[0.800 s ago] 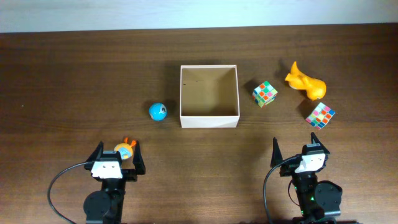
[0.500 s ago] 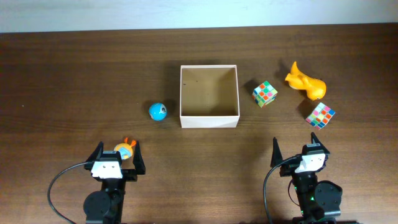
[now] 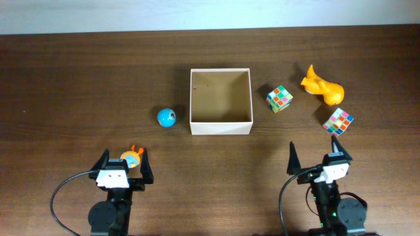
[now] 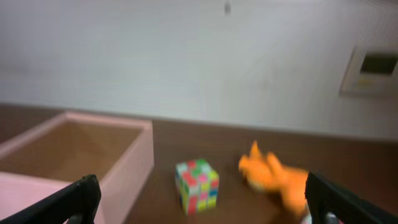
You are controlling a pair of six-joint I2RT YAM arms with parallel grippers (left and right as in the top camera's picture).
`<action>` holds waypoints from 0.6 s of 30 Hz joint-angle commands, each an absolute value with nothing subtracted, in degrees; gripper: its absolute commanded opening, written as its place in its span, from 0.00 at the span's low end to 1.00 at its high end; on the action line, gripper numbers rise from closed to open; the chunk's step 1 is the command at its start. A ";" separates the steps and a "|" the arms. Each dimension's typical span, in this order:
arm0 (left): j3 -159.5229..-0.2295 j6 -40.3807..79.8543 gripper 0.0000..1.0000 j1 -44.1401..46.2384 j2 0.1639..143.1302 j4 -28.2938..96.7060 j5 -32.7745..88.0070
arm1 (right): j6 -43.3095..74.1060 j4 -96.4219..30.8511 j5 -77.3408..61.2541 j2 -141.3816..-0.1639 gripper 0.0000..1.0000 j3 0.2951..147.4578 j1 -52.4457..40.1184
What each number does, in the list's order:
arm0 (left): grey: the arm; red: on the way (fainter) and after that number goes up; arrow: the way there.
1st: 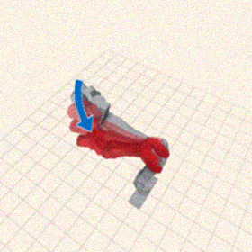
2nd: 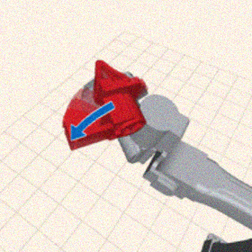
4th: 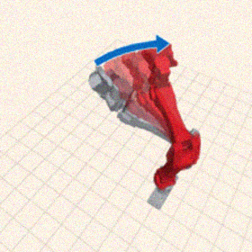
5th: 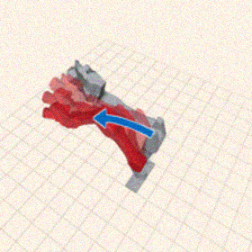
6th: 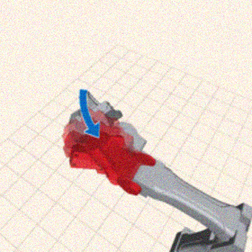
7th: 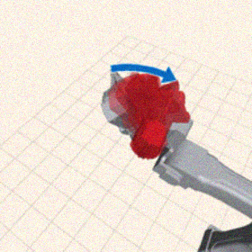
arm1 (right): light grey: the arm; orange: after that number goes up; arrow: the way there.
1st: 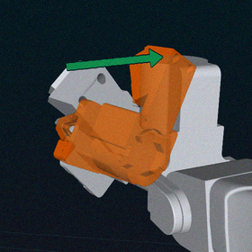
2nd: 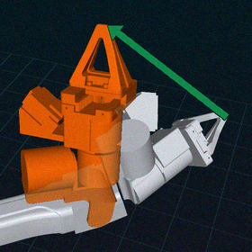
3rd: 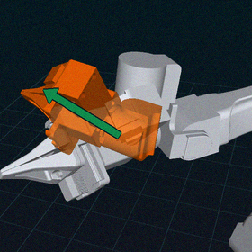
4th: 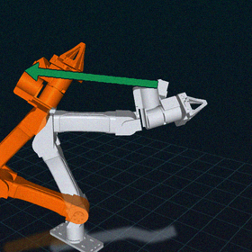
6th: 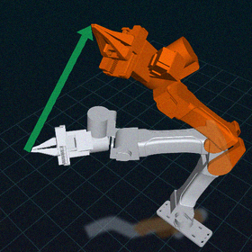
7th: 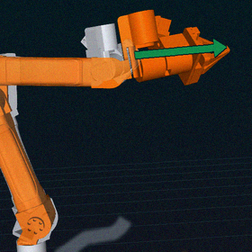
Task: Pack container
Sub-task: 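Raise the right gripper and move it toward the nearer Rubik's cube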
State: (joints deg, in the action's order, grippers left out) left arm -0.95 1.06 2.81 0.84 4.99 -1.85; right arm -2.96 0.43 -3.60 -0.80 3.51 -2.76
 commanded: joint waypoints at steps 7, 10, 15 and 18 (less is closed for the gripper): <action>-0.78 0.19 0.99 2.83 0.30 5.19 -1.02 | -2.46 -11.81 -3.75 -10.72 0.99 26.15 -2.55; -0.78 0.19 0.99 2.83 0.30 5.17 -1.02 | -0.21 -18.35 -4.03 -19.66 0.99 36.51 -2.55; -0.78 0.19 0.99 2.83 0.30 5.19 -1.02 | 0.69 -39.20 -12.49 -41.60 0.99 62.94 -2.55; -0.78 0.19 0.99 2.83 0.30 5.19 -1.02 | 0.64 -51.11 -17.63 -52.82 0.99 77.19 -2.55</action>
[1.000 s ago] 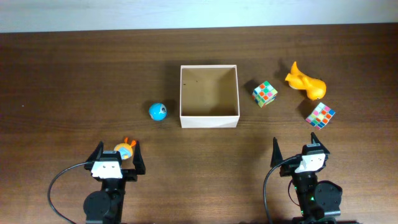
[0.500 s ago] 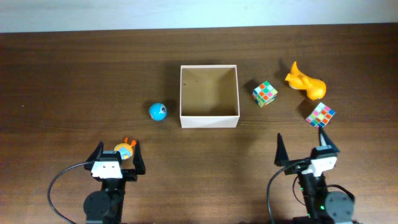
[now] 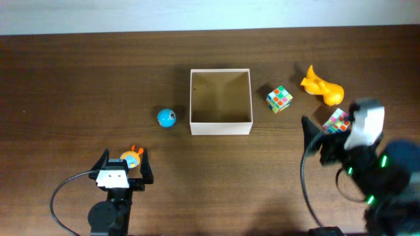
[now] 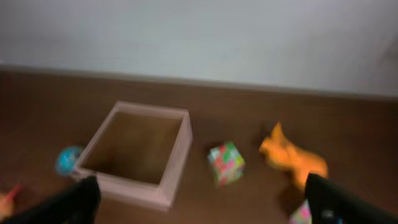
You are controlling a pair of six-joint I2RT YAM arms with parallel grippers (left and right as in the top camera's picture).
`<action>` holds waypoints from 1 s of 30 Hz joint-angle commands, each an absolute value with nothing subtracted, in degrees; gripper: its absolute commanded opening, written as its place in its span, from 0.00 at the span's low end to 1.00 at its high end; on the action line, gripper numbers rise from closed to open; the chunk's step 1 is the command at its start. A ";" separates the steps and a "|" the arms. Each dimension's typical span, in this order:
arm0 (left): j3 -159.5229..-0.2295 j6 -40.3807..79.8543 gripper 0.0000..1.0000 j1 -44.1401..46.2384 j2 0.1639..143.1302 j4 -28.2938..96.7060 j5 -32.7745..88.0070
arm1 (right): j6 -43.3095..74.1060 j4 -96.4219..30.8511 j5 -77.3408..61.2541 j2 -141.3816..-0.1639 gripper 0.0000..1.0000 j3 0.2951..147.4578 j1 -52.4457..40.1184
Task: Pack container
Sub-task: 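Raise the right gripper and move it toward the nearer Rubik's cube, then lower the right gripper over the Rubik's cube and close on it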
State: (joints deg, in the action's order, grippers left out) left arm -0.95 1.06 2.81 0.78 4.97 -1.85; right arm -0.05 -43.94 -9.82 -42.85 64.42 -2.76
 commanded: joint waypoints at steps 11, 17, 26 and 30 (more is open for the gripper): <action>-0.78 0.19 0.99 2.83 0.30 5.19 -1.02 | 1.98 -63.31 -26.22 -74.63 0.99 93.32 -2.59; -0.78 0.19 0.99 2.83 0.30 5.19 -1.02 | 14.44 -61.91 -12.40 -83.44 0.99 93.34 -2.59; -0.78 0.19 0.99 2.83 0.30 5.19 -1.02 | 39.83 -57.54 -2.24 -96.57 1.00 93.34 -2.59; -0.78 0.19 0.99 2.83 0.30 5.19 -1.02 | 48.10 -57.28 -2.50 -102.48 1.00 93.34 -2.59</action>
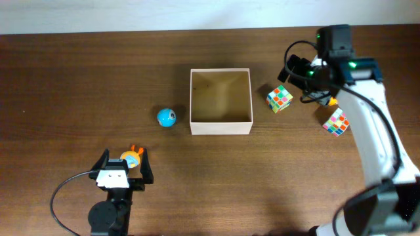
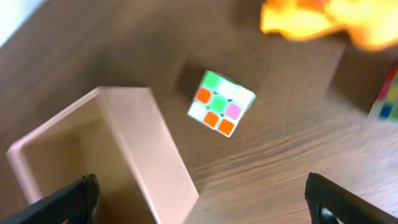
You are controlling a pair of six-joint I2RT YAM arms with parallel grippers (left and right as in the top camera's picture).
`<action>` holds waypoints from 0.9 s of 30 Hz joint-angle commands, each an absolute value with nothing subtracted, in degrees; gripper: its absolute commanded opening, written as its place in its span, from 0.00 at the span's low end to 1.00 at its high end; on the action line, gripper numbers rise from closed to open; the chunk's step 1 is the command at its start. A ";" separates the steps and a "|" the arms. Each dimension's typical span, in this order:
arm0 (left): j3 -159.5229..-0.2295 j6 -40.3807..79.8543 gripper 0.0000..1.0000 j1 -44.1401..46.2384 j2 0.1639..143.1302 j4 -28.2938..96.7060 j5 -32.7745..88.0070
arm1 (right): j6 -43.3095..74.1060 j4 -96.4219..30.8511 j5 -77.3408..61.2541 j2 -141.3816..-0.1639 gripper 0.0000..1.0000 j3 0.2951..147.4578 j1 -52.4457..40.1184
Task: Pack container
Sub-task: 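Lower the right gripper over the Rubik's cube and close on it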
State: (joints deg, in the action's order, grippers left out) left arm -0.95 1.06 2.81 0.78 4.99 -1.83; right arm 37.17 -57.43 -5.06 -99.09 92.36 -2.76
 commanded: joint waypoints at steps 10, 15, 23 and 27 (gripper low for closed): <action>-0.78 0.19 0.99 2.83 0.30 5.17 -1.02 | 52.93 -54.26 -6.09 -113.16 1.00 93.34 -2.59; -0.78 0.19 0.99 2.83 0.30 5.17 -1.02 | 55.20 -51.77 -7.05 -115.92 1.00 93.34 -2.59; -0.78 0.19 0.99 2.83 0.30 5.17 -1.02 | 56.47 -47.00 -7.09 -119.44 1.00 93.32 -2.59; -0.78 0.19 0.99 2.83 0.30 5.17 -1.02 | 56.45 -46.39 -6.92 -121.03 1.00 93.32 -2.61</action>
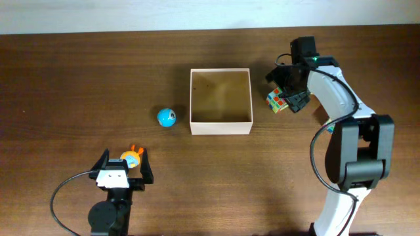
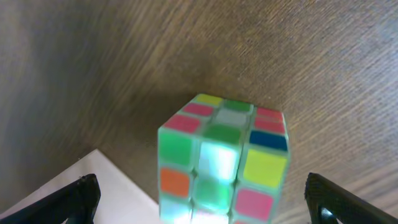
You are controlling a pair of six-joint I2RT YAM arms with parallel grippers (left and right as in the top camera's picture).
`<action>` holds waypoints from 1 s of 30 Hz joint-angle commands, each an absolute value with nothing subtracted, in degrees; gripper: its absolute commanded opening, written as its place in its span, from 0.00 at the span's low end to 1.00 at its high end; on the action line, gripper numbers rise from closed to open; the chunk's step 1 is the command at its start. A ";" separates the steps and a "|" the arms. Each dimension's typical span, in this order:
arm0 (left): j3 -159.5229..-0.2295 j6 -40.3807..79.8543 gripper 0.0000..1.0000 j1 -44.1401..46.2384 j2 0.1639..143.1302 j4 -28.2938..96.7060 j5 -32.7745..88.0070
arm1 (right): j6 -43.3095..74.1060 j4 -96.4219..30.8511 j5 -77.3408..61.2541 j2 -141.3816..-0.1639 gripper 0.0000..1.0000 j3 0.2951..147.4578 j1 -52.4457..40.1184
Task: Pack container
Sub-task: 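Lower the right gripper over the Rubik's cube and close on it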
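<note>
The open white box stands mid-table. Just right of it lies a multicoloured puzzle cube, which fills the right wrist view. My right gripper is open and low over that cube, one fingertip on each side of it, not touching it as far as I can tell. A blue ball lies left of the box. My left gripper rests open near the front edge, with a small orange toy between its fingers.
A corner of the box shows beside the cube in the right wrist view. The right arm stretches over the table's right side and covers what lies beneath it there.
My right gripper has come down and left onto the nearer puzzle cube, which now sits between its open fingers. The orange animal toy and the second cube are now hidden under the arm.
Both arms first rested at the front edge, grippers open. The right arm then rose and was out over the right-hand toys, above the cube and orange animal. Now it is low around the cube beside the box. The left arm, ball and box have stayed put.
</note>
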State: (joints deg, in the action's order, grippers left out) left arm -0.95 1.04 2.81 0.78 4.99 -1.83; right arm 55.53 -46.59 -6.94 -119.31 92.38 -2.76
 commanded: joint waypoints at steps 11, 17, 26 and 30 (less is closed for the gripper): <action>-0.78 0.19 0.99 2.83 0.30 5.19 -1.02 | 56.40 -45.95 -7.03 -125.36 0.99 93.27 -2.61; -0.78 0.19 0.99 2.83 0.30 5.17 -1.02 | 55.77 -45.95 -7.01 -126.08 0.83 93.27 -2.61; -0.78 0.19 0.99 2.83 0.30 5.19 -1.02 | 48.29 -45.15 -6.83 -126.08 0.72 93.27 -2.59; -0.78 0.19 0.99 2.83 0.30 5.17 -1.02 | 43.59 -44.93 -6.76 -126.08 0.69 93.27 -2.59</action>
State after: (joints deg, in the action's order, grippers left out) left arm -0.95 1.06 2.81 0.78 4.99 -1.83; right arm 49.04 -45.01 -6.94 -124.90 92.49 -2.76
